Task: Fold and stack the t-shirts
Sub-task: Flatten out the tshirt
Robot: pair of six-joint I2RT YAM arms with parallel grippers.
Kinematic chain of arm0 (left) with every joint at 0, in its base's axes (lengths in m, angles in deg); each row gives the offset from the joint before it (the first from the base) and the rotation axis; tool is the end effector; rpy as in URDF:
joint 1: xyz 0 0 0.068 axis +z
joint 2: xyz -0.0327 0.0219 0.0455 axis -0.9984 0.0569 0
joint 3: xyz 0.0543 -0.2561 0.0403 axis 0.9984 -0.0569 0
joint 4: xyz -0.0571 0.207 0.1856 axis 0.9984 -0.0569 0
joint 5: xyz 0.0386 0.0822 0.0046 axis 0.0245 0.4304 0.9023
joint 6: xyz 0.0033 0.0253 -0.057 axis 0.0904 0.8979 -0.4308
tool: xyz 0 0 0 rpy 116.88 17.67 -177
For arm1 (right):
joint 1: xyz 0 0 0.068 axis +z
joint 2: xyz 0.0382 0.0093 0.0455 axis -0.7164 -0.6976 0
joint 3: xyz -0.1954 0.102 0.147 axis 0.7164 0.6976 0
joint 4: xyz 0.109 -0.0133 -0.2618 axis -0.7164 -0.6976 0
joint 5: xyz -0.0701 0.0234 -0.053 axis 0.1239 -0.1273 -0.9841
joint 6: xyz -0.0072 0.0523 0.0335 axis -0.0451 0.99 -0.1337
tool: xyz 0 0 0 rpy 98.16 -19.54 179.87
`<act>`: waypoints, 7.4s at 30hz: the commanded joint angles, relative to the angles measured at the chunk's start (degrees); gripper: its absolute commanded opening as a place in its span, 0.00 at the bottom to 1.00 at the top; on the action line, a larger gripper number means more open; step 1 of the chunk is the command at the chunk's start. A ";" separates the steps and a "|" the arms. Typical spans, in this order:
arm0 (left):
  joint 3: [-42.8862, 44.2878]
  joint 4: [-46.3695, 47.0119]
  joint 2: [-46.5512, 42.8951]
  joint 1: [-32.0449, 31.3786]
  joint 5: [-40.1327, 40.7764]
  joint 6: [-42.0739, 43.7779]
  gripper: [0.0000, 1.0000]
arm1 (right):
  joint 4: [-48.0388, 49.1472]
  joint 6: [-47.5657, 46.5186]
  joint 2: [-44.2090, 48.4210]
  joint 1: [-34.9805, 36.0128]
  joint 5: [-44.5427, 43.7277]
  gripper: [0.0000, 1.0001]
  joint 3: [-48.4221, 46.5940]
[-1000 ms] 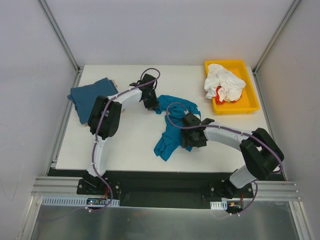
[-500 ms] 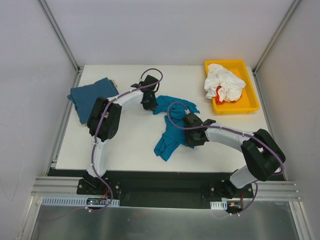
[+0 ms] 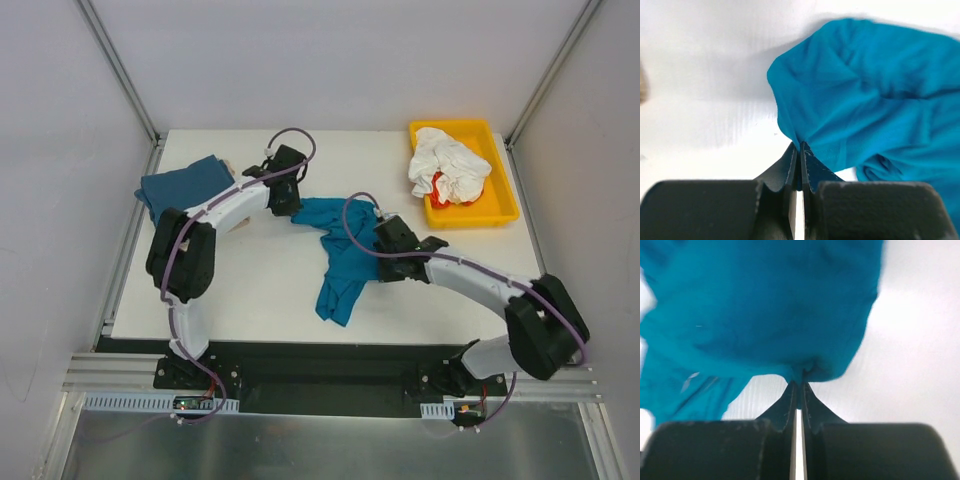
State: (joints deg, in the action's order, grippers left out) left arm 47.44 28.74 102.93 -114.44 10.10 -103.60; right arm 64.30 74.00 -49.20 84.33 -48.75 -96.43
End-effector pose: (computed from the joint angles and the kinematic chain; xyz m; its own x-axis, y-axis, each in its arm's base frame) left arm 0.4087 -0.2072 0.1924 -0.7987 -0.1766 -0.5752 -0.0460 0.9711 -0.2343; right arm 0.2452 0.1874 0.1500 -0.7565 -0.3721 -0.5379 -0.4331 0.9012 -0.0144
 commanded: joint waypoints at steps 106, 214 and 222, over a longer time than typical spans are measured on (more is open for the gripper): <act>-8.61 5.50 -2.69 7.75 -13.03 10.74 0.99 | -13.91 -7.95 -29.54 -22.30 1.50 0.98 -39.83; 59.59 1.45 41.98 18.83 -18.92 5.55 0.99 | -22.09 -7.96 -2.04 -10.26 5.84 0.96 -19.00; 56.62 4.44 29.52 18.13 -23.58 10.03 1.00 | -22.44 -5.23 -2.12 -13.60 3.09 0.96 -20.41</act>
State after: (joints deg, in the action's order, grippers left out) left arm 104.66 30.71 143.74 -95.91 -10.07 -97.07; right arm 43.82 66.66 -52.43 72.72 -42.63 -115.33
